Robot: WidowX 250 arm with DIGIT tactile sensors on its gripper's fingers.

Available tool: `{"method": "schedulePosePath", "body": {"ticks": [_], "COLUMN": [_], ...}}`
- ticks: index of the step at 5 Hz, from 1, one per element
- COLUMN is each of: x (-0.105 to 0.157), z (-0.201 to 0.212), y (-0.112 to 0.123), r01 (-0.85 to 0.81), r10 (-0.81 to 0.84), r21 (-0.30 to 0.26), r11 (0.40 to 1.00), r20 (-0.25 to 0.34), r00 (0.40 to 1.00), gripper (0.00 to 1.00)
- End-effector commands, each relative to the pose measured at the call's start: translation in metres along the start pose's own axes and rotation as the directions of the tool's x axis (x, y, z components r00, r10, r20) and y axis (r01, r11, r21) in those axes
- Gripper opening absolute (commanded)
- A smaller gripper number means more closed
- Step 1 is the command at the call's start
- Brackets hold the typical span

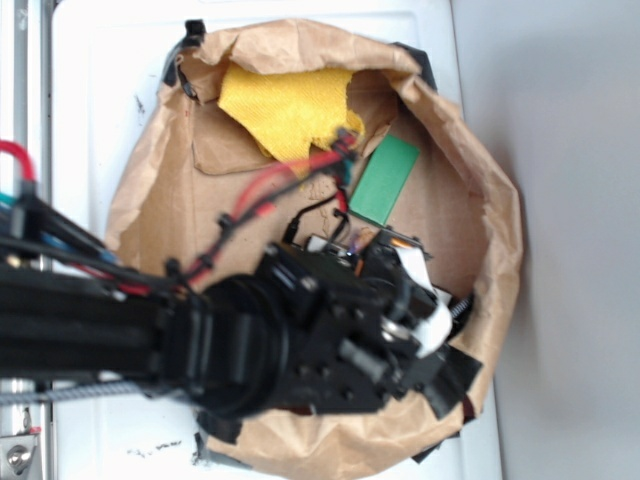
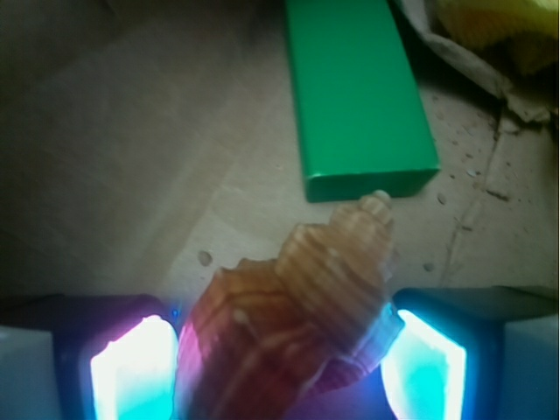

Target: Grab the shell.

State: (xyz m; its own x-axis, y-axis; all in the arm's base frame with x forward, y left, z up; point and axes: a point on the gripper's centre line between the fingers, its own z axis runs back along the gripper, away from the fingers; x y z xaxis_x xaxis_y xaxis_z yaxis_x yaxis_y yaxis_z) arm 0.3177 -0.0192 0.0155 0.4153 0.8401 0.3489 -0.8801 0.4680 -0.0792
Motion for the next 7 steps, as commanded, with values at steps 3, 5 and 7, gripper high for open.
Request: {"method": "schedulePosePath", "body": {"ticks": [3, 5, 7], "x": [0.022, 0.059, 0.07], "z": [0.031, 0.091, 0.119], "y": [0.013, 0.032, 0.038], "r01": [-0.026, -0.039, 0.033], "r10": [0.024, 0.006, -0.062], "r21": [-0.098, -0.209, -0.205], "r11": [0.995, 0.977, 0.978], "r20": [-0.022, -0.159, -0.137], "r00": [0.999, 0.987, 0.989], "gripper": [0.0, 0.0, 0.0]}}
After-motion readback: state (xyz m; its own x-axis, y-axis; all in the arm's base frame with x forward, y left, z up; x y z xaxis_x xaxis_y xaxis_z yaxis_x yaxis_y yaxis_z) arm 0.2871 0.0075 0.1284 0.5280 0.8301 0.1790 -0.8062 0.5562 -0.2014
